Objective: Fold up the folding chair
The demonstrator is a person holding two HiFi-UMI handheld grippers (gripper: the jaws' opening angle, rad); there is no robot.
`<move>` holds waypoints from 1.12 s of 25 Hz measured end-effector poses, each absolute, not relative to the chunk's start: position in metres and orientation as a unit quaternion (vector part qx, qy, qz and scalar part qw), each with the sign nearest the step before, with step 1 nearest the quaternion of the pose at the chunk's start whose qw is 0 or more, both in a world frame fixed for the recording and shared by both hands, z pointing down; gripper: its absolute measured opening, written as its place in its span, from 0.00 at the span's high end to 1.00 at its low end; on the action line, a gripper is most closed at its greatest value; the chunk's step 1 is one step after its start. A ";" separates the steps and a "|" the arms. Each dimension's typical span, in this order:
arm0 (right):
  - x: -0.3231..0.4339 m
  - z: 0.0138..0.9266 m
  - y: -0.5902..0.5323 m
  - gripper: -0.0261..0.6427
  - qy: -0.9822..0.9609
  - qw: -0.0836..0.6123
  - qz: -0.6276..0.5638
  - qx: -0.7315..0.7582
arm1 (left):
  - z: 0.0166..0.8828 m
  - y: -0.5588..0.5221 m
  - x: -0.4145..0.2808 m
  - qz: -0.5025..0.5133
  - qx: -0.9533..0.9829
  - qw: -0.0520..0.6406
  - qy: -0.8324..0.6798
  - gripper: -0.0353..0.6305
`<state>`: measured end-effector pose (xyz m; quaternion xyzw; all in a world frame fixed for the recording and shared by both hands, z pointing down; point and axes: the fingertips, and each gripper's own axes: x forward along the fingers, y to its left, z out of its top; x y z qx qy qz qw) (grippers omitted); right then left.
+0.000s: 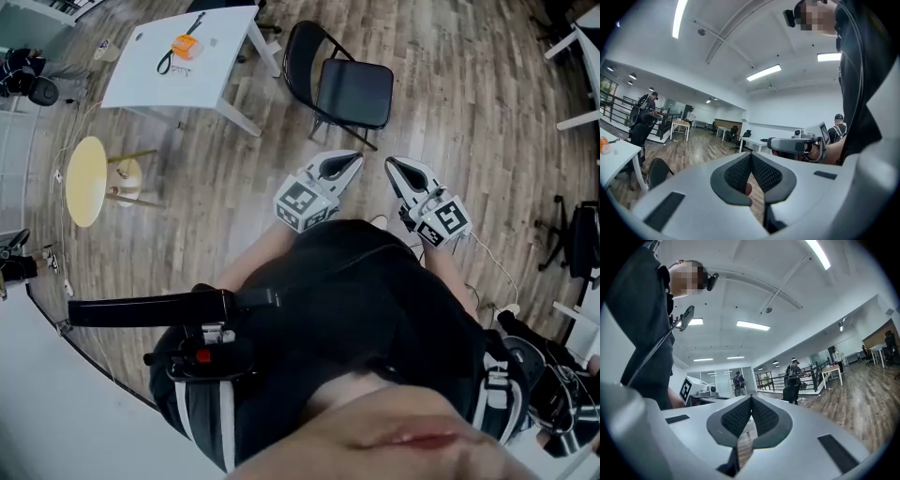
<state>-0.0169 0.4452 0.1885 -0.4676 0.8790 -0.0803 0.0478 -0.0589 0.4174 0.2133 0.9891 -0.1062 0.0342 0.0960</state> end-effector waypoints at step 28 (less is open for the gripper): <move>0.070 0.208 0.462 0.95 0.895 0.036 -0.074 -0.437 | 0.228 0.443 0.028 0.065 0.983 0.095 -0.141 0.94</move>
